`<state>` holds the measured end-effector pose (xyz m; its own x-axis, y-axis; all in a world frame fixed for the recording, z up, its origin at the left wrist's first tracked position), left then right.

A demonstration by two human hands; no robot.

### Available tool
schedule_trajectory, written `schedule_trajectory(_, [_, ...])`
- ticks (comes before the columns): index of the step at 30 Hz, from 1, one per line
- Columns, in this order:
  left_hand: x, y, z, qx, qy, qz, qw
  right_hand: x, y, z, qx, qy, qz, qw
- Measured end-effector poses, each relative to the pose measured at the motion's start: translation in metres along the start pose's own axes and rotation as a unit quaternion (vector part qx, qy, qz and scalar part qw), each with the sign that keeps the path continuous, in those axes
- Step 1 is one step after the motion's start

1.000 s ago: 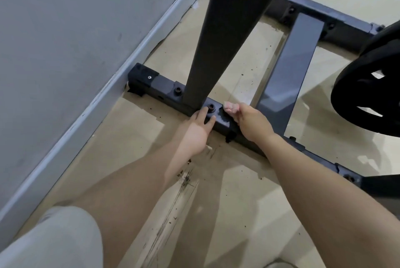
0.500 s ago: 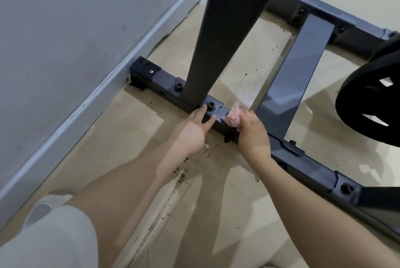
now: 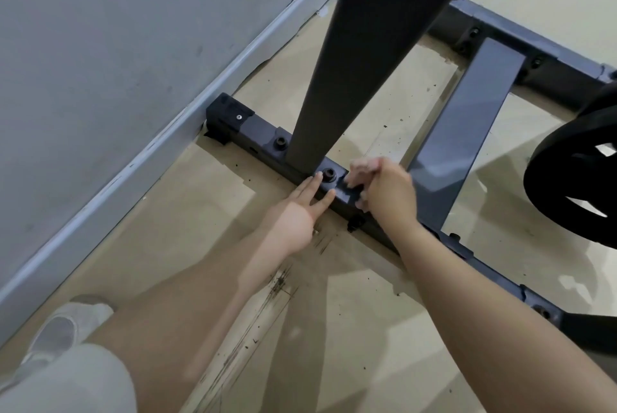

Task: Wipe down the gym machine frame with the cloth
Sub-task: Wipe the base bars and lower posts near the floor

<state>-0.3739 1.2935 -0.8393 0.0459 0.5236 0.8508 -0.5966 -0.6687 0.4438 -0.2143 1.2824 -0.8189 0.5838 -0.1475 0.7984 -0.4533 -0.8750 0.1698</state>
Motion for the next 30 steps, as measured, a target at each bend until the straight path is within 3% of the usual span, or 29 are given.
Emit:
schedule_trajectory(1, [-0.001,0.001,0.0,0.002,0.007,0.001,1.0,0.01,-0.008,-0.001,-0.01,-0.064,0.063,0.996])
schedule_trajectory(2, [-0.003,0.001,-0.001,0.005,0.013,0.002,1.0,0.019,-0.014,-0.005,0.022,-0.042,0.117,0.992])
schedule_trajectory(3, [-0.004,0.0,-0.001,0.005,0.019,0.003,1.0,0.02,-0.018,-0.008,0.051,0.006,0.113,0.992])
schedule_trajectory(6, [-0.005,-0.003,-0.002,-0.001,0.022,0.012,1.0,-0.01,-0.008,-0.011,0.09,0.113,-0.097,0.985])
schedule_trajectory(7, [-0.005,-0.003,-0.002,0.0,0.02,0.013,1.0,-0.015,-0.003,-0.011,0.096,0.121,-0.123,0.98])
schedule_trajectory(10, [-0.004,-0.001,0.0,-0.003,0.008,0.012,1.0,-0.014,-0.004,-0.012,0.099,0.059,-0.14,0.983])
schedule_trajectory(12, [-0.001,0.001,0.001,-0.004,0.011,0.007,1.0,-0.005,-0.007,-0.003,0.114,0.145,-0.137,0.973])
schedule_trajectory(14, [0.002,0.001,0.001,0.001,0.015,0.002,1.0,0.004,-0.003,0.002,0.136,0.247,-0.066,0.957])
schedule_trajectory(16, [0.004,0.001,0.002,0.007,0.013,-0.002,1.0,0.0,0.002,-0.003,0.126,0.26,-0.045,0.956])
schedule_trajectory(20, [0.0,0.0,0.001,0.008,0.014,0.0,1.0,-0.025,-0.003,-0.021,0.058,0.237,-0.089,0.966])
schedule_trajectory(25, [0.001,0.0,0.0,0.003,0.021,0.0,1.0,-0.003,0.027,0.003,0.219,0.252,-0.043,0.942])
schedule_trajectory(30, [0.011,0.003,-0.006,-0.052,0.016,0.014,0.998,-0.027,0.056,-0.01,0.25,0.25,-0.081,0.932])
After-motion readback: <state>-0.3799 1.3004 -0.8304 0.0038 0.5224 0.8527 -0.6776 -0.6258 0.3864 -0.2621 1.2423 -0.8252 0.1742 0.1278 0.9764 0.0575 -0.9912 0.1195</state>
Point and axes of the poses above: each hand's wrist, its own y-axis away from the middle knuckle, its own x-axis out of the back of the hand, z = x × y, the point moved 5 cm from there along -y, towards the middle knuckle, and after that the axes turned 3 degrees about z, right-handed, at the moved point
